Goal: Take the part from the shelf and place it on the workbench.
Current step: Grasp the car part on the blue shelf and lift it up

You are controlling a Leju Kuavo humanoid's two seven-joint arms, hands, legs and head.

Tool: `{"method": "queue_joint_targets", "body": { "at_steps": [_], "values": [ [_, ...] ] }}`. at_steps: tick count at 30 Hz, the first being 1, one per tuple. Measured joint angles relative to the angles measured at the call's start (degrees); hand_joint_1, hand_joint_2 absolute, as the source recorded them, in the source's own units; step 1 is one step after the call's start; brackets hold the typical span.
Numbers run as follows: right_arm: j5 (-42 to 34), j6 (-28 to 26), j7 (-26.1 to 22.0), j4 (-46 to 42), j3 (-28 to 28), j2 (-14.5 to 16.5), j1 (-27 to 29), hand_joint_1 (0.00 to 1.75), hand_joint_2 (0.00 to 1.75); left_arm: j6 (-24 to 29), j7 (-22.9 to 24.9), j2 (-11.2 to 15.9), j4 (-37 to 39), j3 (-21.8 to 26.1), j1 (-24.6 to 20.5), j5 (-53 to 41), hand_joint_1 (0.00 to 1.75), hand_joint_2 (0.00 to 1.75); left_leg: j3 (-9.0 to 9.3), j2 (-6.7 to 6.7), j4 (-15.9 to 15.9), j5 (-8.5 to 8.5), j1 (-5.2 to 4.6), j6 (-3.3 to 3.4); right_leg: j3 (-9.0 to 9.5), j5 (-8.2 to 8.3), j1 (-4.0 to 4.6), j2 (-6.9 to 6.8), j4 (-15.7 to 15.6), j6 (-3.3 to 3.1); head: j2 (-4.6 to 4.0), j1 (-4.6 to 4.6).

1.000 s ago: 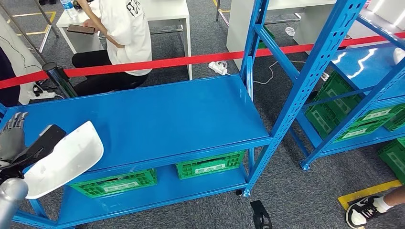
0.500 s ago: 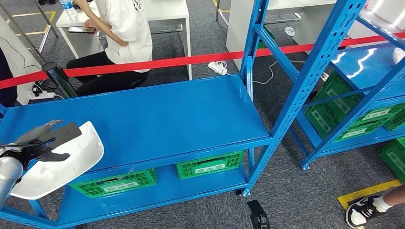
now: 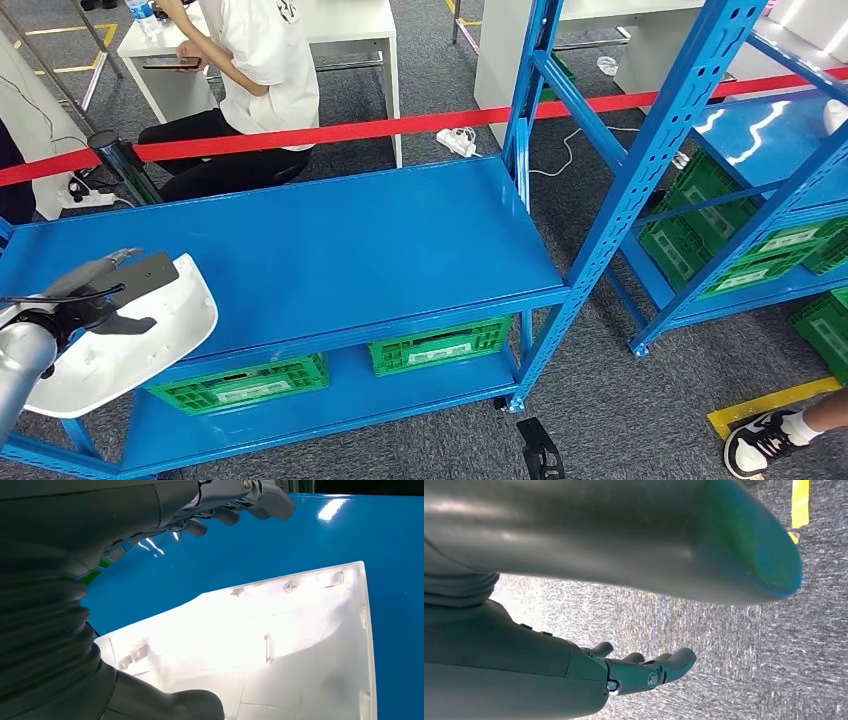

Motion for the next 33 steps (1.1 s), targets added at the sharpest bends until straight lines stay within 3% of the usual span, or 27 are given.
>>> {"method": "queue_joint_targets", "body": {
  "at_steps": [11,15,27,33],
  "values": [
    [0.1,0.0,0.2,0.0,0.0,0.0,-0.1,0.00,0.00,-1.1,-3.1,-2.1,0.0,0.0,0.0,4.0,0.00,1.75,0.00,-0.02,0.0,0.00,-0.01,0.00,0.02,0.01,-0.01,-0.01,0.0,0.01,0.00,0.00],
    [0.1,0.0,0.2,0.0,0.0,0.0,-0.1,0.00,0.00,-0.7,-2.5,-3.1,0.0,0.0,0.0,5.0,0.00,0.00,0.00,-0.02,0.0,0.00,-0.01,0.00,0.02,0.01,-0.01,-0.01,0.0,0.01,0.00,0.00],
    [0.3,0.0,0.2,0.0,0.0,0.0,-0.1,0.00,0.00,2.4,-2.4,-4.4,0.0,0.1,0.1,7.5,0.00,0.00,-0.02,-0.02,0.1,-0.12,-0.07,0.11,0.05,0.00,-0.27,-0.02,0.0,0.07,0.00,-0.01],
    [0.5,0.0,0.2,0.0,0.0,0.0,-0.1,0.00,0.00,2.5,-2.4,-4.2,0.0,0.1,0.2,7.6,0.00,0.00,-0.04,-0.03,0.3,-0.47,-0.44,0.63,0.22,-0.20,-0.50,-0.03,0.0,0.54,0.00,-0.01]
  ]
}}
